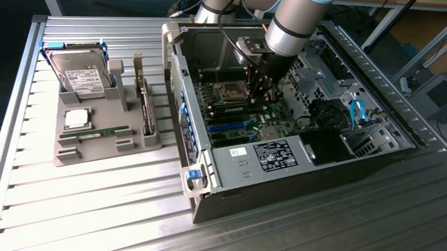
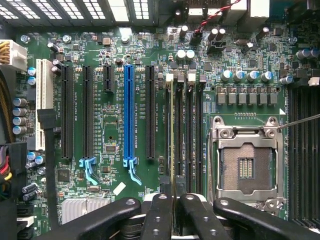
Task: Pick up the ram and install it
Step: 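Insert the ram into the slot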
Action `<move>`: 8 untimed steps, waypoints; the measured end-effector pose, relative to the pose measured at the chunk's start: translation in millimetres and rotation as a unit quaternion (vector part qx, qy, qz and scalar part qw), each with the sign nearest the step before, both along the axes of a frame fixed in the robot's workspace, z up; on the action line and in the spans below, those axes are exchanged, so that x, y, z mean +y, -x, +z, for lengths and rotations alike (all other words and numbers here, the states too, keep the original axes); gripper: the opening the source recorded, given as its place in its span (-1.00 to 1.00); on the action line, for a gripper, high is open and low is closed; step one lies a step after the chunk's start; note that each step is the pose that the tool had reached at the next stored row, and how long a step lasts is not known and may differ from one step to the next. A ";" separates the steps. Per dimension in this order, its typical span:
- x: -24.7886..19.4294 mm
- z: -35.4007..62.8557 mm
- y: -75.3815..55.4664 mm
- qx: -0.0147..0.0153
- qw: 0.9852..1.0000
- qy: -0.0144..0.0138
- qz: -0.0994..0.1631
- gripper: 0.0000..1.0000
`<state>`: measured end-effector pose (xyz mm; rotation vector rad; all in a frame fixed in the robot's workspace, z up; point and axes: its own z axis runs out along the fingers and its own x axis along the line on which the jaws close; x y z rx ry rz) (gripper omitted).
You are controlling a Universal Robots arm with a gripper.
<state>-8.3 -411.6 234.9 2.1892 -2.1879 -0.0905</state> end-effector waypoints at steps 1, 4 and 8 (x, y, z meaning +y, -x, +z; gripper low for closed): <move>0.0 -0.3 0.2 0.000 1.000 0.000 0.000 -0.75; 0.0 -2.1 1.1 0.000 1.000 0.000 0.000 -0.75; 0.0 -4.7 2.3 0.000 1.000 0.000 0.000 -0.75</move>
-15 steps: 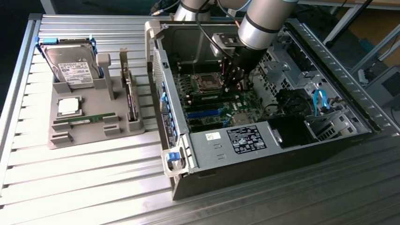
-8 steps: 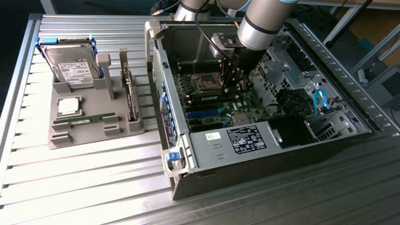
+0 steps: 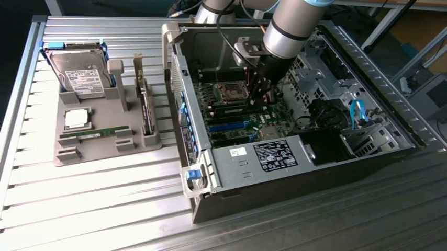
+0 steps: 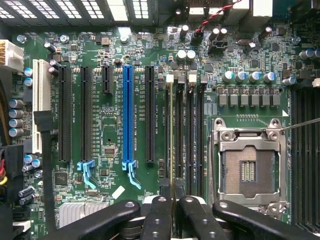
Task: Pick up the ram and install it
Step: 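Insert the ram into the slot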
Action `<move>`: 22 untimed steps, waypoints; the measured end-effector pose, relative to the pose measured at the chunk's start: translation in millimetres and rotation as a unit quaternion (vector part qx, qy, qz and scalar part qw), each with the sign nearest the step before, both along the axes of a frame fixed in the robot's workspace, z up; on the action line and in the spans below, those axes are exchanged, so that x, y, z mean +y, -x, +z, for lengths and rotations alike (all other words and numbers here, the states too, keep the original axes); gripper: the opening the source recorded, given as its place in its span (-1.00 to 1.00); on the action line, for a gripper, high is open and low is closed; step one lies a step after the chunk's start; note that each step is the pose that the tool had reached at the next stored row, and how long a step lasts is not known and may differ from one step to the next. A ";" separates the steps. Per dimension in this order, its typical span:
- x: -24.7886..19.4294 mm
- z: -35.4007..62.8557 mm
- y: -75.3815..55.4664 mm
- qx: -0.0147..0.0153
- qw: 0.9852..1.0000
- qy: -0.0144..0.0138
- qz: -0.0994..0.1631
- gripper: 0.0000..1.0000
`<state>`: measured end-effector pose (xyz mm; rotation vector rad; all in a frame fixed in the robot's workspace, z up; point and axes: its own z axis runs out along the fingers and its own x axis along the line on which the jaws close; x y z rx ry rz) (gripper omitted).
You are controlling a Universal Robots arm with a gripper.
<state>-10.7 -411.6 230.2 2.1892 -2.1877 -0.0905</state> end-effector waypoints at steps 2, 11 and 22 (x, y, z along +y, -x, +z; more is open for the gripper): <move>0.0 -0.6 0.3 0.000 1.000 0.000 0.000 -0.75; 0.1 -0.7 0.3 0.000 1.000 -0.003 0.000 -0.47; 0.0 17.3 0.3 0.000 1.000 -0.003 0.000 -0.47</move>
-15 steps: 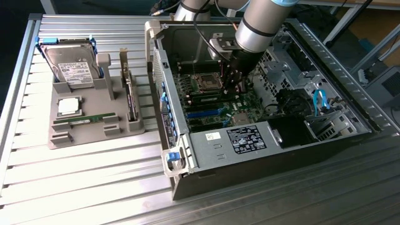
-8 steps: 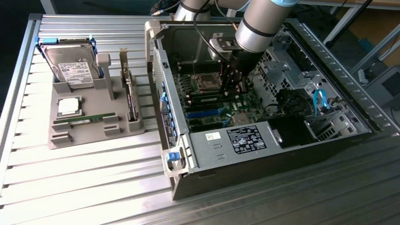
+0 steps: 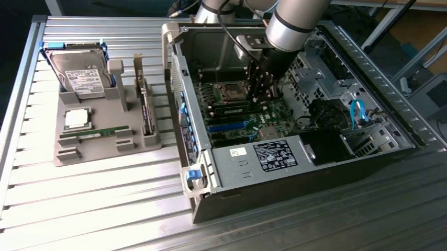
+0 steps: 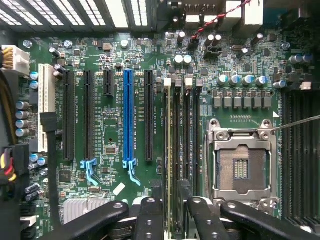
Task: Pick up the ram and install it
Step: 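Insert the ram into the slot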
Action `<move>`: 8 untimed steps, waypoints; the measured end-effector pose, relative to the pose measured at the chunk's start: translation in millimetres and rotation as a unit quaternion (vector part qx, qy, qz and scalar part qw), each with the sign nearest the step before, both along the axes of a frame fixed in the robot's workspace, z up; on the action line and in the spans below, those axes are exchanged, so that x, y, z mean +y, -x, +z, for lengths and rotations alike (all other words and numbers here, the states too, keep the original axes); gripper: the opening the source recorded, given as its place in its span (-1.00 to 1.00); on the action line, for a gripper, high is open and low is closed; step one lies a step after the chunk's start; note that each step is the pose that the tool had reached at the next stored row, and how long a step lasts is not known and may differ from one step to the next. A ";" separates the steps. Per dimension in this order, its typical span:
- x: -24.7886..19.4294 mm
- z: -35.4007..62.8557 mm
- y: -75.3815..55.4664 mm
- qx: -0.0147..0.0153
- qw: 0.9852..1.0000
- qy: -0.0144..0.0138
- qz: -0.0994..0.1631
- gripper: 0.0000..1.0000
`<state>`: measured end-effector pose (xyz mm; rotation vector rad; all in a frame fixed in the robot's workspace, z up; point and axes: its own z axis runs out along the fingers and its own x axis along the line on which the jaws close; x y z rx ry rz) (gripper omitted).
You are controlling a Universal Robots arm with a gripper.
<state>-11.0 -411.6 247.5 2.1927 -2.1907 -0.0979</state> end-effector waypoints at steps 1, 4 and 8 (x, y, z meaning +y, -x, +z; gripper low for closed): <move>0.0 2.5 0.0 0.000 1.000 0.000 0.000 -0.47; 0.0 12.9 0.0 0.000 1.000 0.000 0.000 -0.47; 0.0 30.3 0.0 0.000 1.000 0.000 0.000 -0.47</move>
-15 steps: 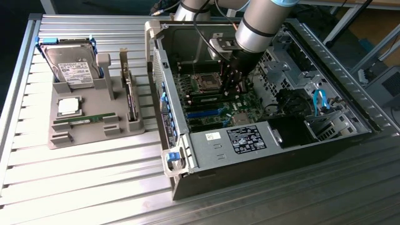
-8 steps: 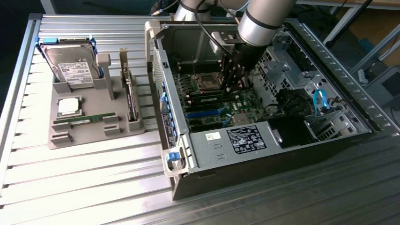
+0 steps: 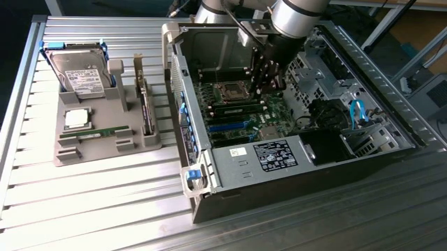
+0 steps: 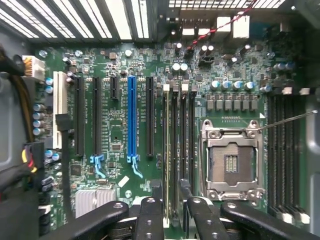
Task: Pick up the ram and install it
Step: 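Insert the ram into the slot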
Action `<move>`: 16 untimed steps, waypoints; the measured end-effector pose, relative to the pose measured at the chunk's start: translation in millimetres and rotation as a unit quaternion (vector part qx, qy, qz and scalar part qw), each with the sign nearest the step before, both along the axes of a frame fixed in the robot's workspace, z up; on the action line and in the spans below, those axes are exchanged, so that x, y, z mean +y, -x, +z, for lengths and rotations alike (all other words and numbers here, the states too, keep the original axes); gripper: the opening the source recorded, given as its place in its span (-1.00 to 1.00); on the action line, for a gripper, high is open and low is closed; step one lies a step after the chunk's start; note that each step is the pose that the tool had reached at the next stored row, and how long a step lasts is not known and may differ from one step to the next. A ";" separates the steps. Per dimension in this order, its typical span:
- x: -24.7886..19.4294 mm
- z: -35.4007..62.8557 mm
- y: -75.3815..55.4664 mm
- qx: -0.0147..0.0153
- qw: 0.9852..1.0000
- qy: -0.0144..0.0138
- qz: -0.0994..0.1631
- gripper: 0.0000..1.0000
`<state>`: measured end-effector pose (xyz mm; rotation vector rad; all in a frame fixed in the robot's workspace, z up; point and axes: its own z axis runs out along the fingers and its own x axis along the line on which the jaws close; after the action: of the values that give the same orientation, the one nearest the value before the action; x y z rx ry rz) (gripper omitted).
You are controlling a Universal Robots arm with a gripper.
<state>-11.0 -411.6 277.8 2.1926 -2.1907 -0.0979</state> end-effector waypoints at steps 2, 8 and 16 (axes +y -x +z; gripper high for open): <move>0.0 7.2 0.0 0.000 1.000 0.000 0.000 -0.47; 0.0 25.3 0.0 0.000 1.000 0.000 0.000 -0.47; 0.0 43.7 0.0 0.000 1.000 0.000 0.000 -0.47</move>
<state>-11.0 -411.6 321.5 2.1927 -2.1907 -0.0979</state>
